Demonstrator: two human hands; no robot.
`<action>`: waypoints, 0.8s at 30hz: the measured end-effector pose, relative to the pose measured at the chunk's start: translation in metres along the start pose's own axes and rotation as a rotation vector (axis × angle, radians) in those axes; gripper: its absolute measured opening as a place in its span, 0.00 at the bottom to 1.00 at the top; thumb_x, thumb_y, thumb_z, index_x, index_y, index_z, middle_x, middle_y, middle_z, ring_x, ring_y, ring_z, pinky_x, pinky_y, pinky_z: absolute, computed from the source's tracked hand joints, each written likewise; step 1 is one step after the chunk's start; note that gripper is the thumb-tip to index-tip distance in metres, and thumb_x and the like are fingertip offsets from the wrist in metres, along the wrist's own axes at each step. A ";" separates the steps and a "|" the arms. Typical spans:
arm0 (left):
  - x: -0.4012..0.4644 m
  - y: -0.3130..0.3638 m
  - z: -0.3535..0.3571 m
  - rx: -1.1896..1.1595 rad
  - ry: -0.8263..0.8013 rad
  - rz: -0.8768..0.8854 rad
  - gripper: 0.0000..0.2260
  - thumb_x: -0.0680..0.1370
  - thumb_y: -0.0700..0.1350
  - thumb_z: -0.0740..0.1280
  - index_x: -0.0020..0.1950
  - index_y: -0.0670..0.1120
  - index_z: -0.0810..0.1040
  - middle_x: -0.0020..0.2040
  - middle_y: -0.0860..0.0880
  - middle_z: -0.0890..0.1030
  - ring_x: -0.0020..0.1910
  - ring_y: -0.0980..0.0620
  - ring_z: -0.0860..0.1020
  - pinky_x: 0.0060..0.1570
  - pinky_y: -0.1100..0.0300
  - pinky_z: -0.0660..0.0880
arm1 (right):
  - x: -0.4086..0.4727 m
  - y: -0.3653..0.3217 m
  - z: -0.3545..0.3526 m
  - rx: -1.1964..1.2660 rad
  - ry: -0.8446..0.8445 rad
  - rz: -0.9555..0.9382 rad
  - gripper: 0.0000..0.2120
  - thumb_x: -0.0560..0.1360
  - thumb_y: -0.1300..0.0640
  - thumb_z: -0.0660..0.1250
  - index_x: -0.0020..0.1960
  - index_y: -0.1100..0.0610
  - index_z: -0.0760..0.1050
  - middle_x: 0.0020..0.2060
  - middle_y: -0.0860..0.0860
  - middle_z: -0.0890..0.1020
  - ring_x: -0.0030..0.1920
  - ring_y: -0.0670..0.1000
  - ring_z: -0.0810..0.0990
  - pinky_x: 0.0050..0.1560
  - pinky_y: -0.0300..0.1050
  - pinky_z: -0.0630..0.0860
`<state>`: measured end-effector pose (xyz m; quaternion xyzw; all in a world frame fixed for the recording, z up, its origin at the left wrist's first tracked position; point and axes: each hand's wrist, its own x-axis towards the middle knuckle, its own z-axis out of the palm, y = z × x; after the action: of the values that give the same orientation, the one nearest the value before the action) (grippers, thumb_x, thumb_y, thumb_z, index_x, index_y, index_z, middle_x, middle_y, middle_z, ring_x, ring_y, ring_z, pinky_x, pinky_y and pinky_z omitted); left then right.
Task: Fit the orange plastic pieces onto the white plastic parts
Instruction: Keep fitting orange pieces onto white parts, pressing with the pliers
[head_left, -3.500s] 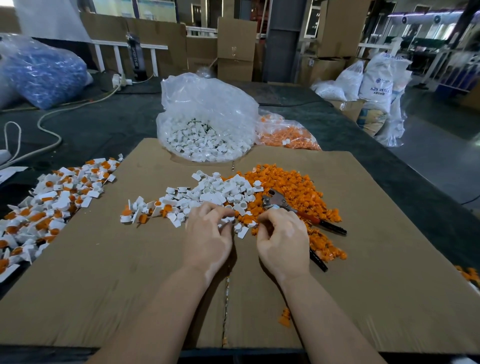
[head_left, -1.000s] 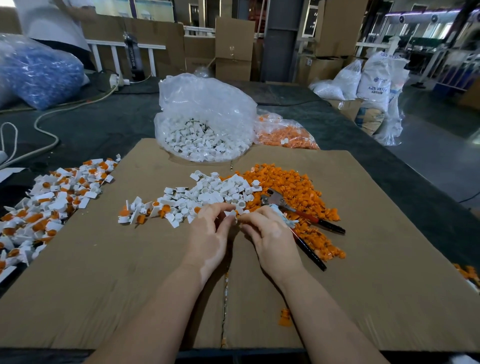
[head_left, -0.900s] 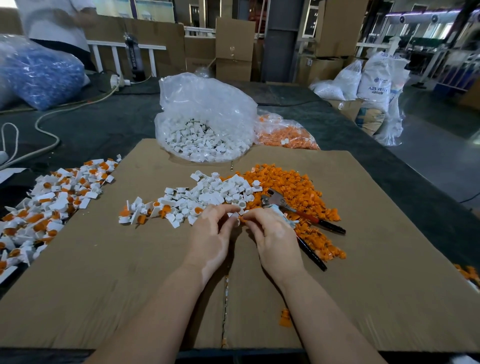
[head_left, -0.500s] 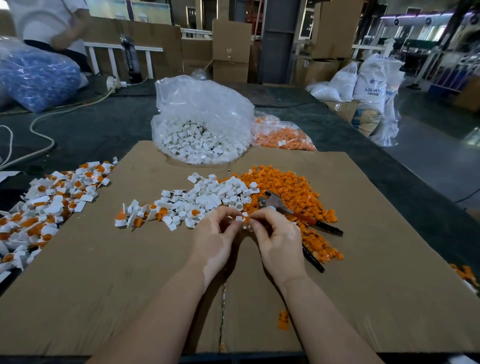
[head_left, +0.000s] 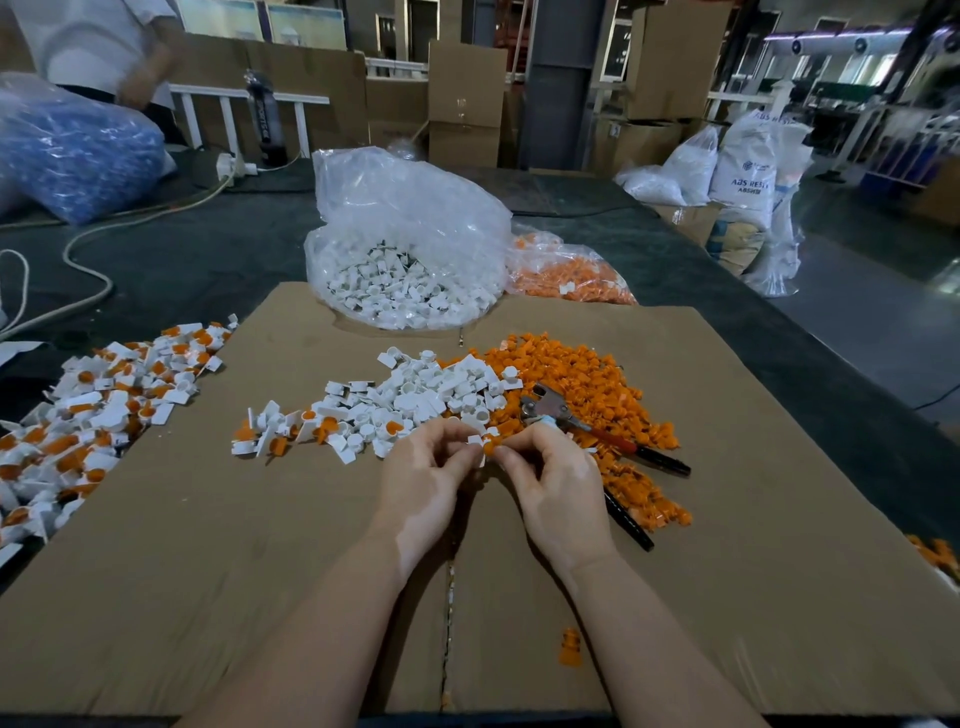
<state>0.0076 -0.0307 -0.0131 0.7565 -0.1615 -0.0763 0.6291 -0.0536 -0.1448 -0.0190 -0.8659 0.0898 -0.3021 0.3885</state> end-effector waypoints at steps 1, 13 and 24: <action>0.000 0.000 0.000 -0.007 -0.002 -0.010 0.04 0.75 0.38 0.68 0.47 0.46 0.78 0.40 0.42 0.81 0.42 0.47 0.80 0.47 0.55 0.75 | 0.000 0.000 0.000 -0.031 0.008 -0.018 0.03 0.73 0.59 0.69 0.41 0.57 0.78 0.36 0.48 0.78 0.41 0.48 0.76 0.42 0.44 0.74; -0.004 0.001 0.000 -0.003 -0.033 0.013 0.04 0.75 0.33 0.66 0.49 0.36 0.77 0.37 0.39 0.78 0.32 0.55 0.76 0.33 0.69 0.74 | -0.002 -0.002 0.004 -0.234 0.045 -0.166 0.08 0.70 0.62 0.71 0.35 0.59 0.74 0.31 0.45 0.71 0.34 0.47 0.69 0.34 0.42 0.66; -0.002 0.000 -0.002 -0.043 0.009 -0.021 0.06 0.76 0.37 0.66 0.46 0.48 0.78 0.40 0.45 0.80 0.45 0.45 0.80 0.52 0.50 0.77 | -0.002 -0.003 0.000 -0.064 0.012 -0.153 0.11 0.70 0.62 0.72 0.53 0.58 0.79 0.42 0.48 0.77 0.43 0.48 0.76 0.47 0.45 0.76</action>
<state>0.0062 -0.0276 -0.0128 0.7448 -0.1489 -0.0828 0.6451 -0.0560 -0.1418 -0.0174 -0.8803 0.0353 -0.3333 0.3357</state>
